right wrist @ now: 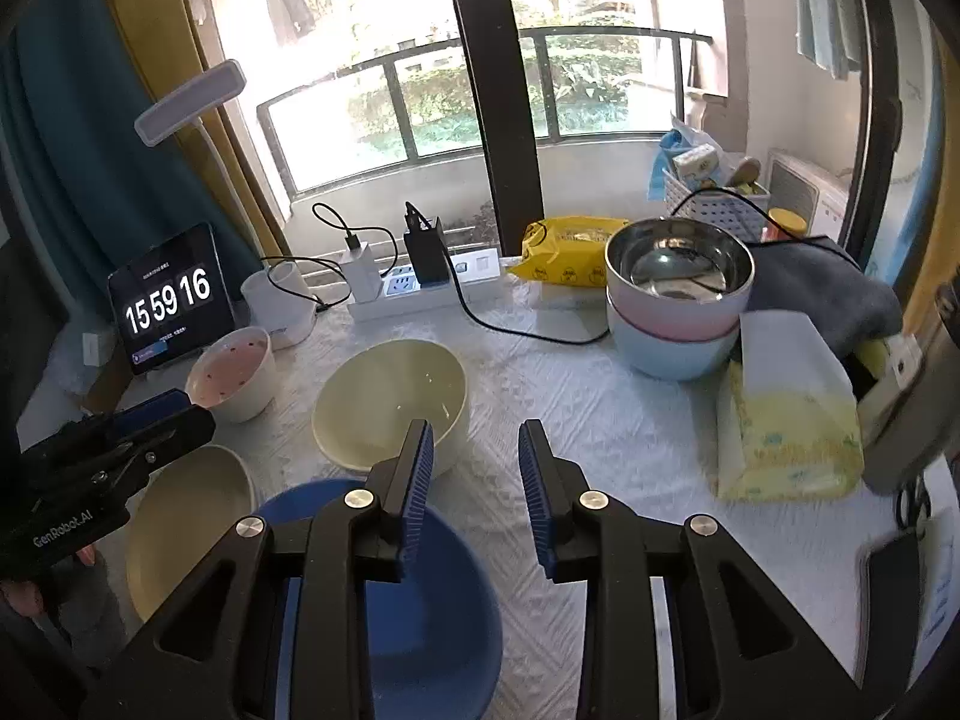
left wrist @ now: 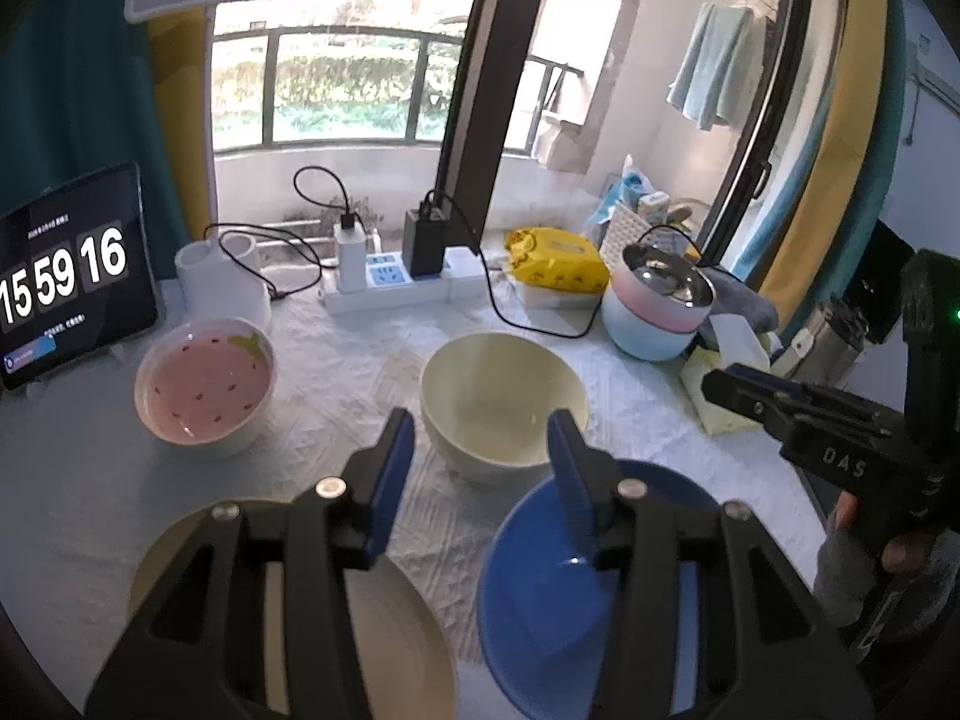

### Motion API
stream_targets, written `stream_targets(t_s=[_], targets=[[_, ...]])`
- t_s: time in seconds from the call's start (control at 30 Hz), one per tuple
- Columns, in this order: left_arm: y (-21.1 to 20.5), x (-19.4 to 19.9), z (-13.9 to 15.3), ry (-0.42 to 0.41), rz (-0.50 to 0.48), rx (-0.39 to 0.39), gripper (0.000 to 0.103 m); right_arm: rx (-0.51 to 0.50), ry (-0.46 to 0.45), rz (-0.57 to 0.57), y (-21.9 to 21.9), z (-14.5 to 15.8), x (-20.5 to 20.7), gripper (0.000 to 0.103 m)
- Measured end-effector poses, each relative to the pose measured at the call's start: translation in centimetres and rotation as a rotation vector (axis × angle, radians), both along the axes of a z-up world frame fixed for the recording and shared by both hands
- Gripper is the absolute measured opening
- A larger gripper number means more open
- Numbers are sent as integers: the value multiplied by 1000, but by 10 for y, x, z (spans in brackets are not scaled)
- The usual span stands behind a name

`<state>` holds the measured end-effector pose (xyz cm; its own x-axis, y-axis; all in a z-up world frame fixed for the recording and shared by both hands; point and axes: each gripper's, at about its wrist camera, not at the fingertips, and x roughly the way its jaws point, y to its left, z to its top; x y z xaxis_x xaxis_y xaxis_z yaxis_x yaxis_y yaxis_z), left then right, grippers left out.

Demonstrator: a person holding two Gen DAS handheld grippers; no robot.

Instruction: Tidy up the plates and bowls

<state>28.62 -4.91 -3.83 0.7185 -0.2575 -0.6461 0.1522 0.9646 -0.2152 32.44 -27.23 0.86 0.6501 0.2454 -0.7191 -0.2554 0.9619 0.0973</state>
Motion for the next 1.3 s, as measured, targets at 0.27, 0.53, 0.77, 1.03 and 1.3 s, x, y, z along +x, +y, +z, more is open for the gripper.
stream_targets(t_s=[0.27, 0.53, 0.77, 1.03, 1.3], targets=[[2, 27, -13, 93, 4, -18, 48, 17, 49, 36, 4, -6, 26, 31], [0, 54, -30, 159, 2, -15, 48, 40, 130, 67, 10, -24, 57, 32], [-4, 74, -50, 223, -27, 14, 48, 67, 236, 86, 15, -49, 84, 32], [-1, 89, -67, 286, -30, -3, 47, 85, 331, 90, 16, -71, 103, 32], [-8, 98, -78, 315, -64, 12, 40, 103, 418, 113, 18, -84, 119, 32]])
